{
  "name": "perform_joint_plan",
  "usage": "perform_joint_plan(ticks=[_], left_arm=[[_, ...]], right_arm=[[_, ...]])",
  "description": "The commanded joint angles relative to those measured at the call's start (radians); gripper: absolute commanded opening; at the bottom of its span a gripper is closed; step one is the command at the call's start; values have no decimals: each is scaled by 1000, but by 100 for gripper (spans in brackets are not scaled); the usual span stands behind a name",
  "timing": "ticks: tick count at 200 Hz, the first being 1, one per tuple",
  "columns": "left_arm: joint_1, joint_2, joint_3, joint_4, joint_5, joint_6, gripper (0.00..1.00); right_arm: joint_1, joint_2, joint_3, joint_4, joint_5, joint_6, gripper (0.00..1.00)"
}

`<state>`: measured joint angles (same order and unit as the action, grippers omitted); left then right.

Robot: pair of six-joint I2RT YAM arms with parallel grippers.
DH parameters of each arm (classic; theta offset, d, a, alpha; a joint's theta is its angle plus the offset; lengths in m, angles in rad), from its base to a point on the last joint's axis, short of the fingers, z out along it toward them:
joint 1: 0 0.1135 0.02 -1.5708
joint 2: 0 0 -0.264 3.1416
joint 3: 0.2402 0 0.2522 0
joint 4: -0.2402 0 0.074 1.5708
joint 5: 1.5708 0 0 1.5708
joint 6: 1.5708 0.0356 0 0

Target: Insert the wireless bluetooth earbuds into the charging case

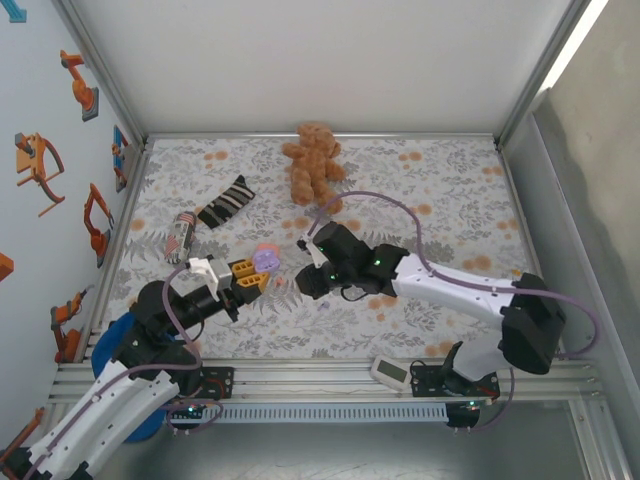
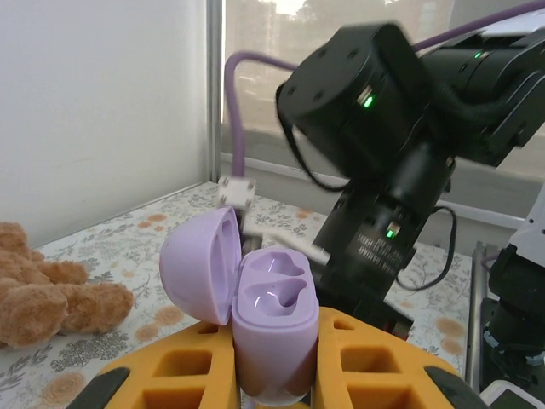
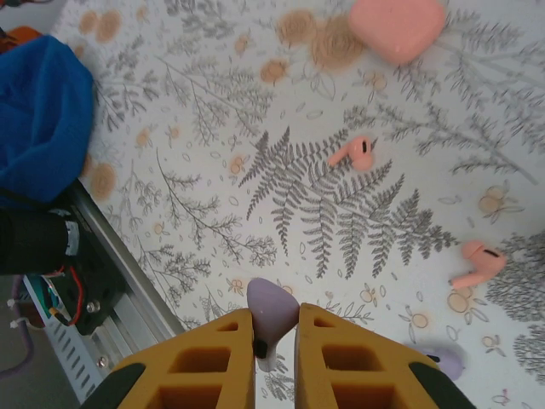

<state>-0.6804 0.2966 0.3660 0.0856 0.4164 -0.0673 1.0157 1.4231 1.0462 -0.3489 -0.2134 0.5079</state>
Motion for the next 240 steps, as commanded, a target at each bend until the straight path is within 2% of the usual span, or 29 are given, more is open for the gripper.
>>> perform_joint_plan(ticks=[1, 44, 97, 151, 240], left_arm=[[-4, 15, -11, 74, -3, -22, 0], [-3, 73, -27, 156, 7, -38, 0], [-3, 156, -20, 250, 37, -47, 0], [-3, 214, -7, 317, 85, -49, 0], [-4, 241, 5, 337, 110, -46, 0]], right_arm=[[-5, -87, 21, -34, 83, -63, 15], [-5, -207, 91, -68, 150, -181, 16], [-5, -265, 183, -52, 100, -328, 16], [-5, -247, 213, 35, -47, -385, 16], [16, -171, 260, 55, -106, -399, 16]])
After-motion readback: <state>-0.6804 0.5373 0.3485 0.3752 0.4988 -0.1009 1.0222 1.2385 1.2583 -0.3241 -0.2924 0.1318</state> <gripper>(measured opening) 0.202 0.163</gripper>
